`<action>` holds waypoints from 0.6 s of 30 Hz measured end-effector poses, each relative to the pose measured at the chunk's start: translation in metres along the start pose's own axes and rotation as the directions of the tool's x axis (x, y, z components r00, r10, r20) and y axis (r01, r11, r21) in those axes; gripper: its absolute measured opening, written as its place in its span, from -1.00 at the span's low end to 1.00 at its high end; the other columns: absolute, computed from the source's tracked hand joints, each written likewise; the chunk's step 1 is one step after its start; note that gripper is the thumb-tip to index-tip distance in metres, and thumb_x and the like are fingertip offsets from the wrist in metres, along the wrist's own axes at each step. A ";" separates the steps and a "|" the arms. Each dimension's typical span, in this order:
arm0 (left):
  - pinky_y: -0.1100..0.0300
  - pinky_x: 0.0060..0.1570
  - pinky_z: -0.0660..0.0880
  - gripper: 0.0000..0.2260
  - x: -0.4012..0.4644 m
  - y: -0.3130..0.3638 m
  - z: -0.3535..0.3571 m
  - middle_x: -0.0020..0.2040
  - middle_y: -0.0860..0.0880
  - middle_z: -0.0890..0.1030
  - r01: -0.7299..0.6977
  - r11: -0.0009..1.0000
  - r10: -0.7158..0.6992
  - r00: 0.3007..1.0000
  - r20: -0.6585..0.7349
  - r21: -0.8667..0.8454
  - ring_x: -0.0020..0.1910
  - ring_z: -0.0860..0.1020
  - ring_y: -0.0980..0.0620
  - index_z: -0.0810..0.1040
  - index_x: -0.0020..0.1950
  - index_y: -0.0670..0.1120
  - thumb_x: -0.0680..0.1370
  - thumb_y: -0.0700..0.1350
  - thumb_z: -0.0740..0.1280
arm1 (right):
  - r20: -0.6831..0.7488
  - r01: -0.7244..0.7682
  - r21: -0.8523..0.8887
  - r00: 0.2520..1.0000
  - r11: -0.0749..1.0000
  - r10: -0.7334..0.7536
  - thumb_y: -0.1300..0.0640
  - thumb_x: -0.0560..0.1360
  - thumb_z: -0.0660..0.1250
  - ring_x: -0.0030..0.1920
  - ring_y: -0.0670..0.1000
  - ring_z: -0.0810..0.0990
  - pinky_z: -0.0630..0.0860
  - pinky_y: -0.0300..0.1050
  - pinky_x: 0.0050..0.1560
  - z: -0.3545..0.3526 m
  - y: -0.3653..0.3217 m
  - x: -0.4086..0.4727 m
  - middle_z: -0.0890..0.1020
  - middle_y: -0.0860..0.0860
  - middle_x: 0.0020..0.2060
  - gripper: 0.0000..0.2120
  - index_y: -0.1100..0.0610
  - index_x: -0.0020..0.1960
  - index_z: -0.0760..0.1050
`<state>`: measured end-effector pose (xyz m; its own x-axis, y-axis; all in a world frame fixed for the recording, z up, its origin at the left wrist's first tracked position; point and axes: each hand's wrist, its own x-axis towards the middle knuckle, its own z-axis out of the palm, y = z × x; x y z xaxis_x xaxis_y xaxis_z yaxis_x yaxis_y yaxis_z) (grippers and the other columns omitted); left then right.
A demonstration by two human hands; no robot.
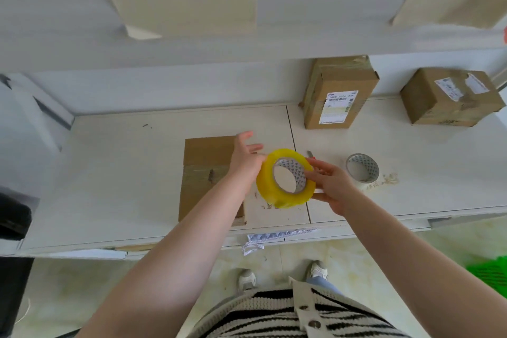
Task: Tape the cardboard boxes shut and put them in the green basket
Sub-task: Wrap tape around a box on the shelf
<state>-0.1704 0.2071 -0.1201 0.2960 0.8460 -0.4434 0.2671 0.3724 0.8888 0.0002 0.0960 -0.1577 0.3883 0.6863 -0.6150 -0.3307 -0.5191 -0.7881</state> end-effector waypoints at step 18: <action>0.05 -0.08 0.48 -0.42 -0.008 -0.067 -0.102 0.29 -0.07 0.51 0.202 0.803 0.028 0.927 -0.374 0.561 0.14 0.56 -0.10 0.26 0.43 -0.09 0.55 0.22 0.29 | 0.194 0.369 -0.656 0.926 0.659 -0.325 0.22 0.57 0.20 0.11 0.08 0.57 0.44 -0.17 -0.05 0.151 -0.015 -0.046 0.58 0.04 0.12 -0.66 0.13 0.34 0.43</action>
<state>-0.2842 0.2144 -0.1643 -0.0613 0.9376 -0.3424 0.7884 0.2558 0.5595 -0.1421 0.1491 -0.1138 0.2999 0.9027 -0.3086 0.4889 -0.4232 -0.7628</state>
